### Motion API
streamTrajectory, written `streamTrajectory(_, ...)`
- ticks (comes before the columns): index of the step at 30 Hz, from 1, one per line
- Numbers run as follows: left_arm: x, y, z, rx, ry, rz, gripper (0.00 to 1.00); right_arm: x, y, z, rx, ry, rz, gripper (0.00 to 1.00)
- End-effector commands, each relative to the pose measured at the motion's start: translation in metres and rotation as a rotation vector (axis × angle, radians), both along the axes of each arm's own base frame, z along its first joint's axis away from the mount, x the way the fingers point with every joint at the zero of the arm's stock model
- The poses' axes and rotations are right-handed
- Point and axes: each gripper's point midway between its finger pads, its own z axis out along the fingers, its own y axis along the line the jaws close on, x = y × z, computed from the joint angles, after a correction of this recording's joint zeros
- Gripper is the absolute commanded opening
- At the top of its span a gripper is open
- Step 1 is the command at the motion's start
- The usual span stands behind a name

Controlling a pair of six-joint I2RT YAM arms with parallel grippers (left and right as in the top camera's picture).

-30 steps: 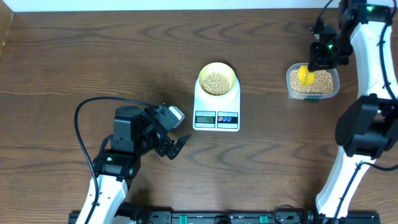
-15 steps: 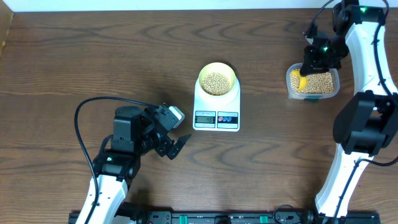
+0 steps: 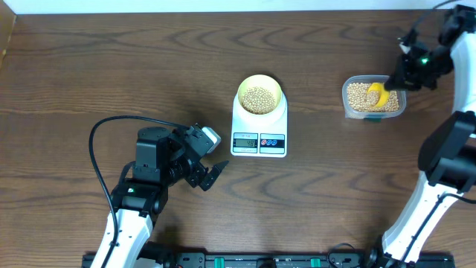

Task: Scoop item into bowl and weigh 50g on scale
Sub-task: 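Dip the scoop into the soybeans in the tub, then lift the filled scoop and carry it left over the bowl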

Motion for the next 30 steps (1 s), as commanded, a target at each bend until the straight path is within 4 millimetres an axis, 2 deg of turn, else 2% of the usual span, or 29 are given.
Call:
streamTrajectory(1,0.003,0.002,0.006,0.002,-0.018,0.012,0.99,0.005,0.005,0.034,0.142,-0.115,-0.019,0.01)
streamTrajectory(7,0.003,0.002,0.006,0.002,-0.018,0.012,0.99,0.01,0.004,0.051,0.277,-0.195,-0.028,0.01)
streamTrajectory(16,0.003,0.002,0.006,0.002,-0.018,0.012,0.99,0.016,0.028,0.066,0.382,-0.259,0.026,0.01)
streamTrajectory(24,0.003,0.002,0.006,0.002,-0.018,0.012,0.99,0.019,0.073,0.077,0.467,-0.281,0.115,0.01)
streamTrajectory(30,0.003,0.002,0.006,0.002,-0.018,0.012,0.99,0.018,0.117,0.077,0.477,-0.274,0.217,0.01)
